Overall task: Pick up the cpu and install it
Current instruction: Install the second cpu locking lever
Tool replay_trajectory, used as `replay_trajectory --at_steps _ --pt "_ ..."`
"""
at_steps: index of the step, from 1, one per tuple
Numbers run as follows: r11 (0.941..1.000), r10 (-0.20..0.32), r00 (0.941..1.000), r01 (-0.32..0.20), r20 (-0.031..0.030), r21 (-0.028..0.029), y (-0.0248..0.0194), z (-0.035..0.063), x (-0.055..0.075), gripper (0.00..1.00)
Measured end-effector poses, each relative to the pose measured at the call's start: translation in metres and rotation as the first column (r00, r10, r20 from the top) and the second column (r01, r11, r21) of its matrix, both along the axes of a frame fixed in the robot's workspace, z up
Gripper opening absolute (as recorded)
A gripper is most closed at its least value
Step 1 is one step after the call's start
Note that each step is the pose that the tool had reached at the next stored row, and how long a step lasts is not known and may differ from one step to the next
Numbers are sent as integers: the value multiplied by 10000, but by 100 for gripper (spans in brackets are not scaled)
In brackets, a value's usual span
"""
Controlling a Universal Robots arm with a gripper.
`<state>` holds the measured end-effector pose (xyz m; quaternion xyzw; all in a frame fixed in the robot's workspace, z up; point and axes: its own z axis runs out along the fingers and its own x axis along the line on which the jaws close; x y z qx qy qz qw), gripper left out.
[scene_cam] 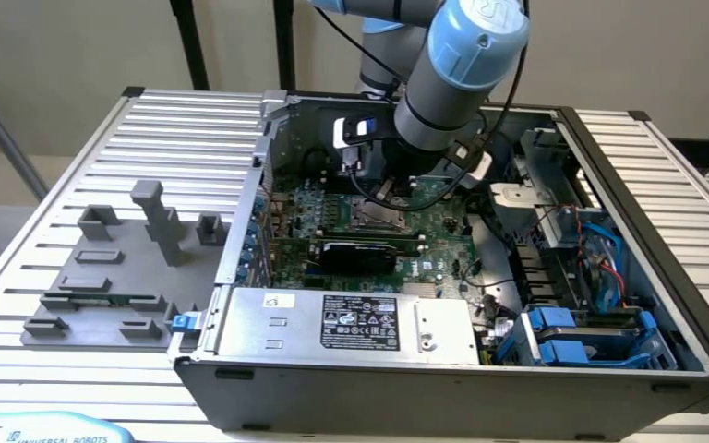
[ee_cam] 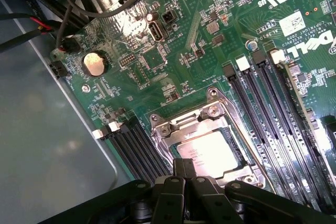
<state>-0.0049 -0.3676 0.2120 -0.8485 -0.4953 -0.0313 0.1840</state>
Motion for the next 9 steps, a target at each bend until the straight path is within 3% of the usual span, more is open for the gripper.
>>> replay_trajectory --at_steps 5,9 --pt "10000 1 10000 -1 -2 8 -21 3 0 11" --pt "10000 0 10000 0 -9 70 -100 70 -1 11"
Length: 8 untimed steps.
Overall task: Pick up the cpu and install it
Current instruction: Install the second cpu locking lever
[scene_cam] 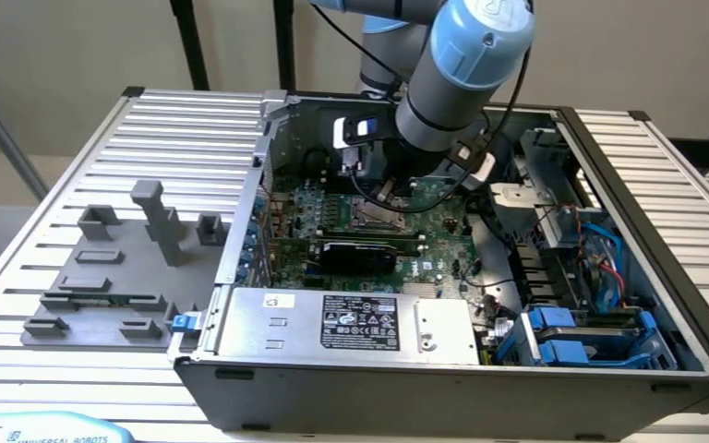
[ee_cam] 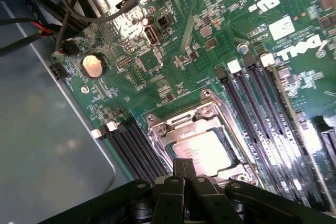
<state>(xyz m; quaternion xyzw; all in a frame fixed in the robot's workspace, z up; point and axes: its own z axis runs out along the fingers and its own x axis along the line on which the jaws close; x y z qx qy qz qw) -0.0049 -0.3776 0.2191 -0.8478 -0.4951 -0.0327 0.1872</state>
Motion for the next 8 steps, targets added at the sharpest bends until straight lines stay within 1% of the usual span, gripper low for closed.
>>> replay_trajectory --at_steps 3,8 --pt "10000 -3 10000 3 1 17 -88 53 -27 11" --pt "10000 0 10000 0 0 16 -216 109 -97 11"
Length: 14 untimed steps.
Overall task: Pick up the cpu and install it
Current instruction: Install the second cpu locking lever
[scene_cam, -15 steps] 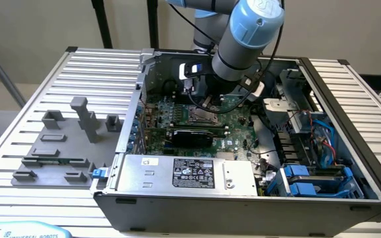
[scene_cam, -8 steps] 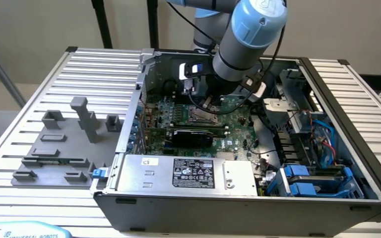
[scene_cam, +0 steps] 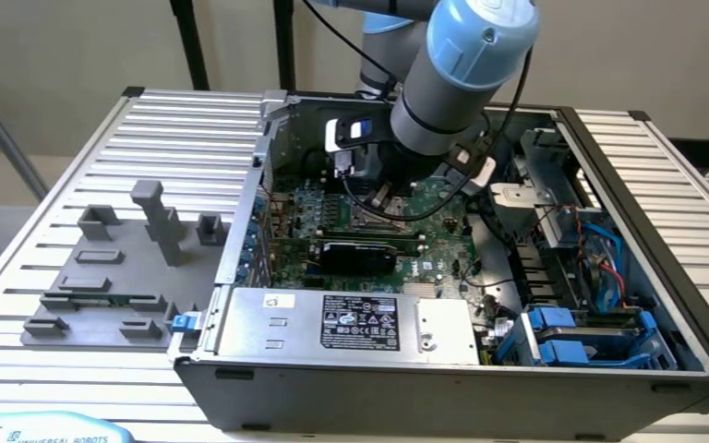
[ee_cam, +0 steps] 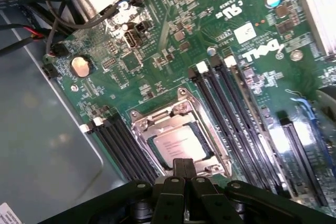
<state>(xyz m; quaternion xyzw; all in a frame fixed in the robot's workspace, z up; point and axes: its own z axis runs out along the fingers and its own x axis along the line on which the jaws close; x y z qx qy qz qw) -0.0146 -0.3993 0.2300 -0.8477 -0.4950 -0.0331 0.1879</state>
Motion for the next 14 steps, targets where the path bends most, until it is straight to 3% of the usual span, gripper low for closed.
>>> replay_trajectory --at_steps 8,14 --pt "10000 -6 10000 6 -35 0 -135 95 -72 11" --pt "10000 -63 9999 63 -83 2 -161 96 -133 11"
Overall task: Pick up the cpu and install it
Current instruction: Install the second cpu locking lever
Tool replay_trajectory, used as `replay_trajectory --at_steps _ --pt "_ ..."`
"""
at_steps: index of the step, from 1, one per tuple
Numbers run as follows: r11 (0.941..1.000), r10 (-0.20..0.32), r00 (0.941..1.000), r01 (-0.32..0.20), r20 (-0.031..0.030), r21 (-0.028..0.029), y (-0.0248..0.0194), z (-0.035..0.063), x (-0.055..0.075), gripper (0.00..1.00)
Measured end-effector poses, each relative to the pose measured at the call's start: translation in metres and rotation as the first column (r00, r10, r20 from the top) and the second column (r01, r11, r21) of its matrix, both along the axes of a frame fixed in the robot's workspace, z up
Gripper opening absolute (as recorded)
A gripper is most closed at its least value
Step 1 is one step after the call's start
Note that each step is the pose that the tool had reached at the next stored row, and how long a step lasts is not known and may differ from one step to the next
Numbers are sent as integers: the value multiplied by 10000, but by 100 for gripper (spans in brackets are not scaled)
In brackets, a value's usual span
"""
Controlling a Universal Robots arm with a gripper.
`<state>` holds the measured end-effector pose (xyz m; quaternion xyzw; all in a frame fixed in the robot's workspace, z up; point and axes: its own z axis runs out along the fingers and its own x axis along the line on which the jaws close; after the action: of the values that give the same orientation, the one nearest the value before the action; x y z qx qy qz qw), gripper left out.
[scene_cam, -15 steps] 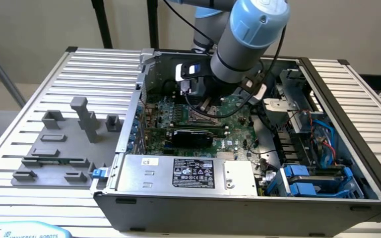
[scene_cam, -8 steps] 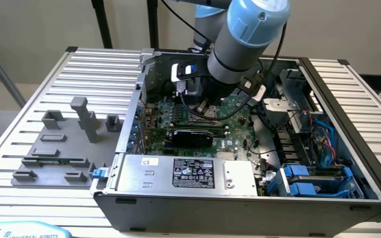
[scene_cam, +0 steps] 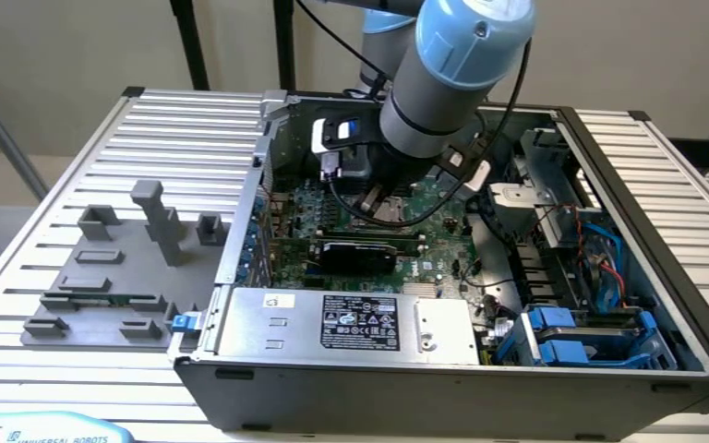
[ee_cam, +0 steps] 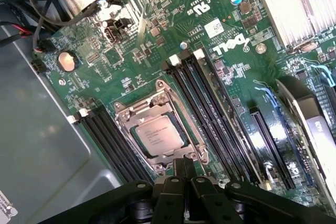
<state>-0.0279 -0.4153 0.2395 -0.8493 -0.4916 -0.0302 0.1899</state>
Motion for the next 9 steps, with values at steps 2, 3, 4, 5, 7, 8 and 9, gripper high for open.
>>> replay_trajectory --at_steps 2,3,4,5,7,8,9 --pt "10000 -25 10000 25 -8 0 -1 -3 -34 11" --pt "10000 -35 10000 35 -12 -2 -2 -6 -52 11" --pt "10000 -45 10000 45 -17 -2 -2 -11 -69 11" --pt "10000 -56 10000 56 -29 -3 -3 -13 -84 11" --pt "10000 -99 9999 99 -53 -1 -9 -15 -92 11" --pt "9999 -138 9999 138 -72 -2 -16 -15 -92 11" --pt "9998 -175 9998 175 -90 -1 -25 -15 -92 11"
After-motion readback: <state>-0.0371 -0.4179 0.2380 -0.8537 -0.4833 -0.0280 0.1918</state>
